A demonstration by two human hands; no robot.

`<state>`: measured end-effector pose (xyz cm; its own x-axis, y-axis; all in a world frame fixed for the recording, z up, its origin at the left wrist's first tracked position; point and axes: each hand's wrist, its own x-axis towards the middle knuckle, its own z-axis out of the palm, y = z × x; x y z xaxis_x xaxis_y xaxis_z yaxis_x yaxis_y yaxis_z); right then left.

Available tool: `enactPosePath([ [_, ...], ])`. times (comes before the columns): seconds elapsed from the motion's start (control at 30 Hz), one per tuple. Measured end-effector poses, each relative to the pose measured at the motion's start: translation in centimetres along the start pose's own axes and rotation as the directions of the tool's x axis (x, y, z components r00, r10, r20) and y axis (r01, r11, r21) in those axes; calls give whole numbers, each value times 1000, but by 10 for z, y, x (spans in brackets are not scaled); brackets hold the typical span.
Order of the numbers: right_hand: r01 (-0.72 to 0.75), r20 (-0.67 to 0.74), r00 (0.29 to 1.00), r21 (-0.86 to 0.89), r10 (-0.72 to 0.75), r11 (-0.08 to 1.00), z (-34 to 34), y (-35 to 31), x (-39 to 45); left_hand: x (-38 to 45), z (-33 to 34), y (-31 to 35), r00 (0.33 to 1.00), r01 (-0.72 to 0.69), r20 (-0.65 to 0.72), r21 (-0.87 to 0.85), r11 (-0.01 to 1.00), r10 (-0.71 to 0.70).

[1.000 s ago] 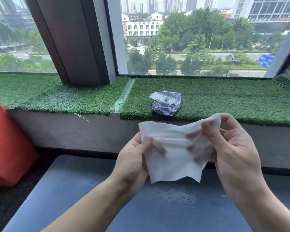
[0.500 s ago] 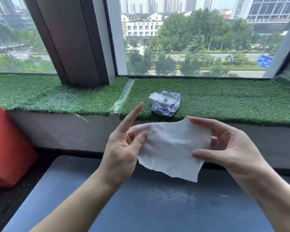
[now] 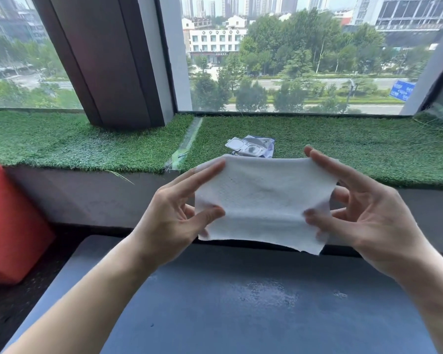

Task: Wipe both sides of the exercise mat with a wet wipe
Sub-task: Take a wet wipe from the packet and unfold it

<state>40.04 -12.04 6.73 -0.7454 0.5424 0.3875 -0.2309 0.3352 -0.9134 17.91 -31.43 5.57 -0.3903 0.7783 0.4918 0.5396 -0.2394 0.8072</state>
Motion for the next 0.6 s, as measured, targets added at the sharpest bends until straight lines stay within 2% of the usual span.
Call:
enactPosePath([
  [0.07,-31,-57,998,89,36,996,2,7,4,0,2,-2,1000,17,-19,-33,999,-18],
  [0.13,-252,-20,963,292,269,923,9,20,6,1,5,-6,997,67,-17,-126,990,-70],
  [0.2,-527,184,845,452,502,720,22,35,1,2,9,-15,993,121,10,-166,979,-121],
  [0.23,-620,257,777,471,574,628,28,42,-3,1,12,-22,985,174,22,-159,972,-173],
  [0.27,-674,291,729,460,619,578,32,50,-8,0,14,-29,967,253,33,-154,955,-251],
  [0.33,-712,271,693,406,668,573,37,64,-13,-3,17,-42,919,395,67,-126,910,-389],
  [0.4,-682,185,722,358,667,638,37,69,-14,-6,20,-47,894,446,82,-83,891,-440],
  [0.47,-572,71,807,345,587,745,33,62,-9,-4,22,-40,921,390,57,-191,901,-386],
  [0.53,-380,-14,916,289,401,879,20,40,-4,-1,19,-24,964,224,-68,-312,923,-257],
  [0.6,-169,19,986,141,168,975,3,15,1,2,13,-8,978,41,-174,-394,918,-119],
])
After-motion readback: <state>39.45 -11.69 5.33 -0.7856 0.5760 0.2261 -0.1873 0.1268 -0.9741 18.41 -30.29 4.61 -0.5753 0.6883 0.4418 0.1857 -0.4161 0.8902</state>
